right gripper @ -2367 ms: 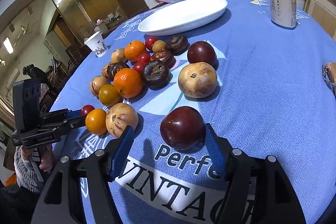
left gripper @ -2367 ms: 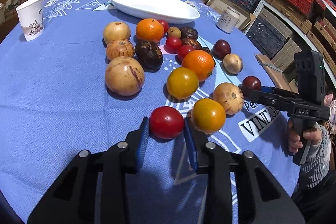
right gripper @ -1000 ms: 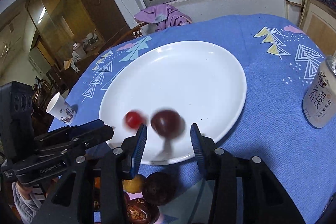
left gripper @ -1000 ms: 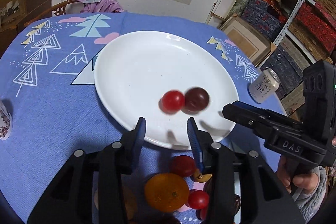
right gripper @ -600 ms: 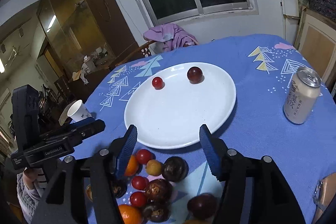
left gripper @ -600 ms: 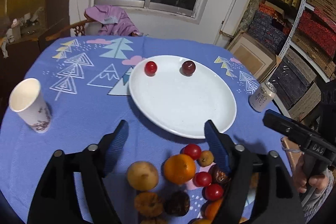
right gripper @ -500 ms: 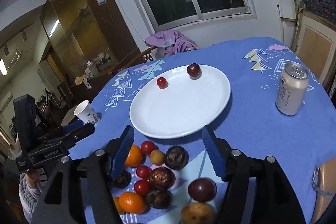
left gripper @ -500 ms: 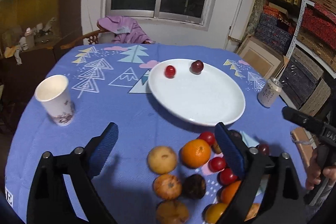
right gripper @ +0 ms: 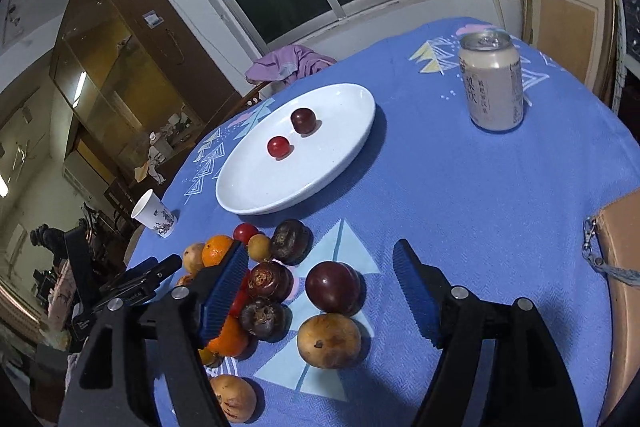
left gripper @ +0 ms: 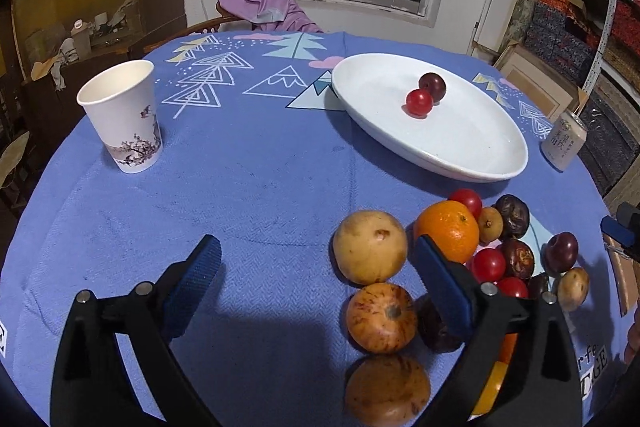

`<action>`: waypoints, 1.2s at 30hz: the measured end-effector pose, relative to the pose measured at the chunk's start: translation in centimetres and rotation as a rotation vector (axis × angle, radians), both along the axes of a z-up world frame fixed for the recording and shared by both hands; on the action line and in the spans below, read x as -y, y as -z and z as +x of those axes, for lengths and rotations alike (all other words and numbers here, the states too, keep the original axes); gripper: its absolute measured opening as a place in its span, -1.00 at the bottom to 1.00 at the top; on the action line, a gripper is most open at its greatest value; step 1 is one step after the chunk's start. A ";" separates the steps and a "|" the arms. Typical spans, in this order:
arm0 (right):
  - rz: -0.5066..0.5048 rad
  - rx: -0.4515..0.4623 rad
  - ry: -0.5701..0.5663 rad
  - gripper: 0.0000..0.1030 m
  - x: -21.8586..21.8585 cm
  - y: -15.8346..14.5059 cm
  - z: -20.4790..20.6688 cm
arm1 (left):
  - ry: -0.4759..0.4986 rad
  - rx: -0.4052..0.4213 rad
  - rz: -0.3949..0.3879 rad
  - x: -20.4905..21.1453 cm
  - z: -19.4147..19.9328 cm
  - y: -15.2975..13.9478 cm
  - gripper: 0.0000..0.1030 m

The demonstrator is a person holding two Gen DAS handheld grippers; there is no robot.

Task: Organize fruits
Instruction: 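Grasp a tan round fruit with the left tool while the right tool grasps a dark red plum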

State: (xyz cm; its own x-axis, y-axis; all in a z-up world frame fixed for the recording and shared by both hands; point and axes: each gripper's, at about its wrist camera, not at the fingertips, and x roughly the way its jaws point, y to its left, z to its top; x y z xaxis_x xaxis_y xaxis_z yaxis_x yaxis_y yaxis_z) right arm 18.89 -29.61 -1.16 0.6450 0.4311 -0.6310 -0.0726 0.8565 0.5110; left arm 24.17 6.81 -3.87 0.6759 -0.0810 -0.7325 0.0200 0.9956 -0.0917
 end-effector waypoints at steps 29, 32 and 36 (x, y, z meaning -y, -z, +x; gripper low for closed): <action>-0.035 -0.053 0.002 0.62 -1.0 1.4 0.7 | 0.182 -0.060 0.009 2.8 2.7 2.4 -0.09; -0.044 -0.055 -0.019 0.62 -1.4 1.6 0.7 | 0.181 -0.058 -0.004 2.7 2.6 2.4 -0.13; -0.027 -0.068 -0.059 0.62 -2.0 2.2 0.9 | 0.175 -0.059 -0.010 2.5 2.5 2.5 -0.14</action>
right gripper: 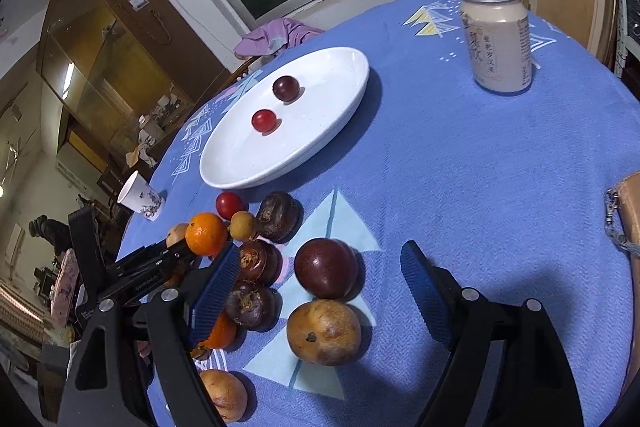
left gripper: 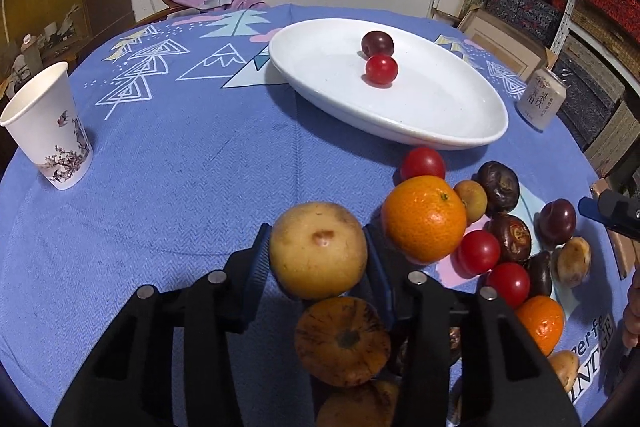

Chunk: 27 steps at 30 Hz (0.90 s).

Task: Organize fruits
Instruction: 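Grasp a tan round fruit with the left tool while the right tool grasps a dark red plum, then release the tan fruit onto the plate with the left tool while the right tool releases the plum there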

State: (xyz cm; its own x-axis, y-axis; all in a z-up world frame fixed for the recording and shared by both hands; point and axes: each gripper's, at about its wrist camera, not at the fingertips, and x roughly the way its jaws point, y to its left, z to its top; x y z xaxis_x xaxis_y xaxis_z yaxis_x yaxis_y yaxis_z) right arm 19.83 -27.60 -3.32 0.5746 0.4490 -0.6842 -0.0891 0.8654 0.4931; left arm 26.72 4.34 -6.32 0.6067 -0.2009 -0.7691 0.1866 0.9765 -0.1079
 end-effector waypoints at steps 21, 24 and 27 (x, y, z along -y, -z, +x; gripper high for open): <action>0.003 -0.054 -0.038 -0.24 -0.3 2.1 1.2 | -0.019 0.005 -0.032 -0.4 -0.4 -0.2 -0.14; 0.018 -0.008 -0.028 -0.24 0.1 1.0 1.0 | -0.029 0.036 -0.029 -0.5 -0.7 -1.0 -0.14; 0.054 0.038 -0.010 -0.24 0.8 -0.6 0.7 | -0.036 0.076 -0.059 -0.8 -1.0 -3.1 -0.14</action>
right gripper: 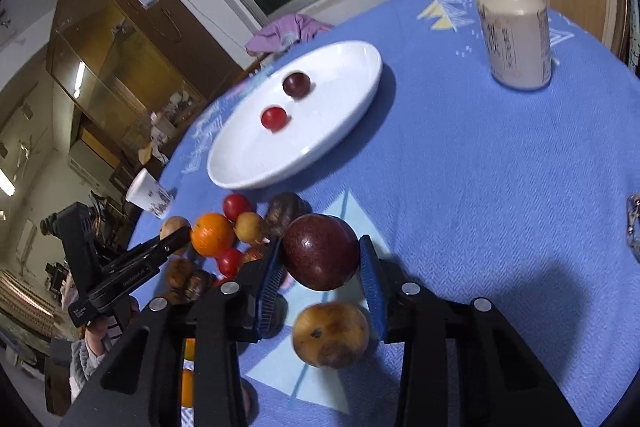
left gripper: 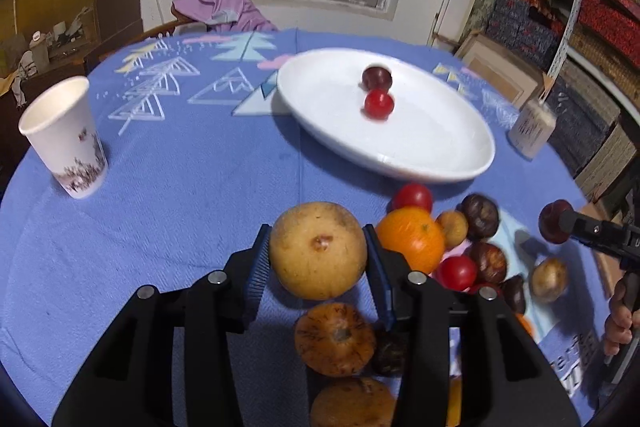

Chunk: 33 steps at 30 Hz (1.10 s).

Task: Organize fruits
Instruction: 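Release the tan fruit onto the plate with the left tool while the right tool releases the plum there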

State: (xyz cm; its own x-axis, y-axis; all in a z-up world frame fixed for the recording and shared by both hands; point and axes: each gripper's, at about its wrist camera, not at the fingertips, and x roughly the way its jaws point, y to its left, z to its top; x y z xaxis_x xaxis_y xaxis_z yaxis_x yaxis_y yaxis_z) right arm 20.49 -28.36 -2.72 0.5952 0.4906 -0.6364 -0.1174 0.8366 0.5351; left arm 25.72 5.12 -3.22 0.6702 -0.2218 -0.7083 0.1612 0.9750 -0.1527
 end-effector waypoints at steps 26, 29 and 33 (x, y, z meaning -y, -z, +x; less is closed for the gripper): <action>-0.147 0.030 -0.022 -0.14 -7.2 -1.6 10.2 | 0.025 -0.016 -0.049 4.8 9.0 -1.5 0.03; -0.138 0.055 -0.020 -0.14 -7.1 -2.7 9.6 | 0.027 -0.001 -0.055 4.7 8.5 -2.3 0.05; -0.129 0.096 -0.024 -0.04 -6.8 -4.5 8.3 | 0.022 0.020 -0.050 4.5 7.9 -3.4 0.05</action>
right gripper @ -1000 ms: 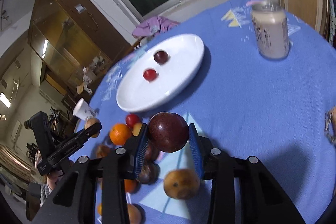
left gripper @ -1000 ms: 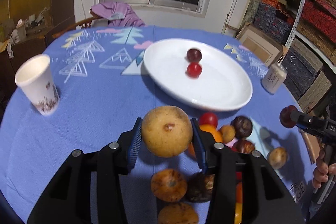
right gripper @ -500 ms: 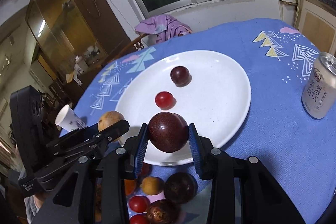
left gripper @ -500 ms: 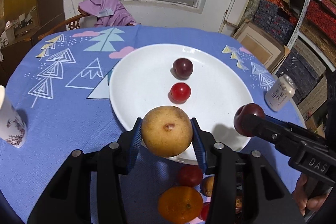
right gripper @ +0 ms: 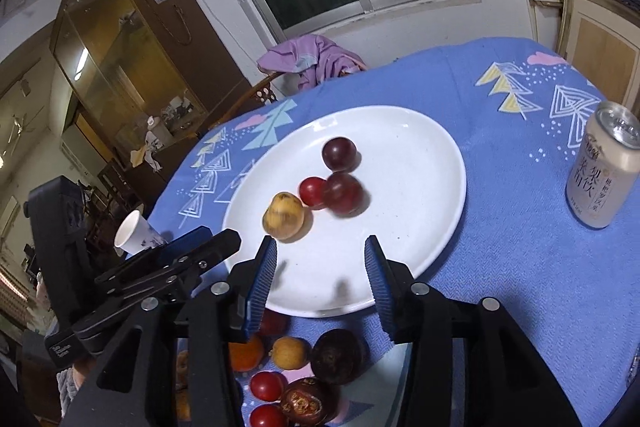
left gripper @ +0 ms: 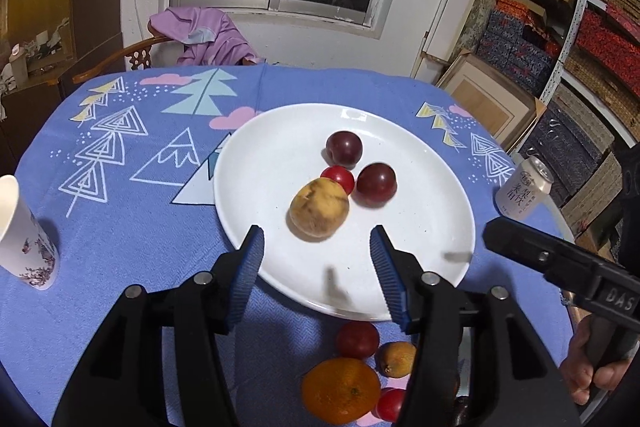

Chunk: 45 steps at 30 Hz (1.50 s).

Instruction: Organize fruits

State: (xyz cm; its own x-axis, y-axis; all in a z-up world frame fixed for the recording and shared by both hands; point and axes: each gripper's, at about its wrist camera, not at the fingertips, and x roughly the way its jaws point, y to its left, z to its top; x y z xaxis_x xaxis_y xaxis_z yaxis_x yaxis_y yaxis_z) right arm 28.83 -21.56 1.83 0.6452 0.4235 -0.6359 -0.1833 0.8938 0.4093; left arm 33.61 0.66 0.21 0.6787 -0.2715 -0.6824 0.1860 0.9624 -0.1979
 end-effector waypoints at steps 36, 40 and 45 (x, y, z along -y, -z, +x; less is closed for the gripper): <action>0.094 -0.008 0.057 0.40 6.3 1.5 -11.5 | -0.034 -0.050 0.152 -4.8 -13.4 4.6 0.74; 0.097 -0.010 0.056 0.41 6.4 1.6 -11.5 | -0.074 -0.065 0.164 -5.9 -12.4 5.1 0.82; 0.107 -0.012 0.063 0.42 6.7 1.6 -11.4 | -0.175 -0.040 0.103 -8.8 -12.1 3.9 0.81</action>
